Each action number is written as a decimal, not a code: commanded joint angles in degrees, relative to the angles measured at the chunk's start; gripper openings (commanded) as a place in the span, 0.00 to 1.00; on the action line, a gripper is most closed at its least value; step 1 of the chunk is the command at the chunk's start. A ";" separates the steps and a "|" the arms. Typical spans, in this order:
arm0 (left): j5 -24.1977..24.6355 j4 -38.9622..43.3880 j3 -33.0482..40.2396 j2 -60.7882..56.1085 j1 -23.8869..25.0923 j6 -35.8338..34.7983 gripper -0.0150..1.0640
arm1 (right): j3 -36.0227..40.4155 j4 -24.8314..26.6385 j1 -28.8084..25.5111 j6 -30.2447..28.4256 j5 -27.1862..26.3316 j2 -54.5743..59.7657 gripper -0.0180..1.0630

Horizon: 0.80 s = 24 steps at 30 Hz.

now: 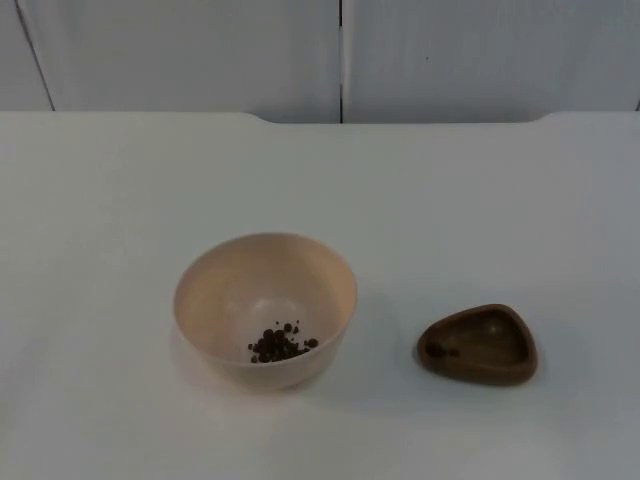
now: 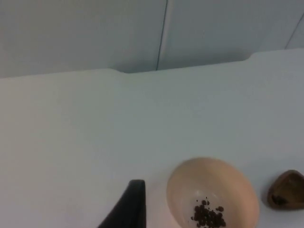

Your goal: Pick up the bowl with the left hand and pour the coffee beans from the cup into the bowl with the right hand.

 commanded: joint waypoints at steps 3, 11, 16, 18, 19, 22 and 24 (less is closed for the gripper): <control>4.09 -0.78 0.22 -5.57 -0.25 1.08 0.99 | 2.25 0.10 -0.18 -0.45 2.92 -5.11 0.80; 9.33 -1.08 0.22 -13.99 -0.25 2.59 0.99 | 6.36 0.89 -0.18 -0.45 3.73 -13.16 0.80; 9.91 -1.08 3.29 -20.53 -0.25 3.91 0.99 | 7.88 1.28 -0.18 -0.45 3.85 -17.56 0.80; 10.24 -1.08 7.03 -24.43 -0.25 4.14 0.99 | 7.91 1.58 -0.18 -1.17 4.78 -19.63 0.80; 10.33 -1.08 8.54 -26.25 -0.25 4.46 0.99 | 7.91 2.20 -0.18 -2.49 5.22 -20.40 0.80; 11.56 -1.24 11.15 -29.84 -0.25 4.94 0.99 | 7.91 3.83 -0.18 -5.28 5.77 -21.62 0.80; 13.23 -1.24 12.68 -32.82 -0.25 5.13 0.99 | 7.91 5.12 -0.18 -7.15 6.47 -22.94 0.80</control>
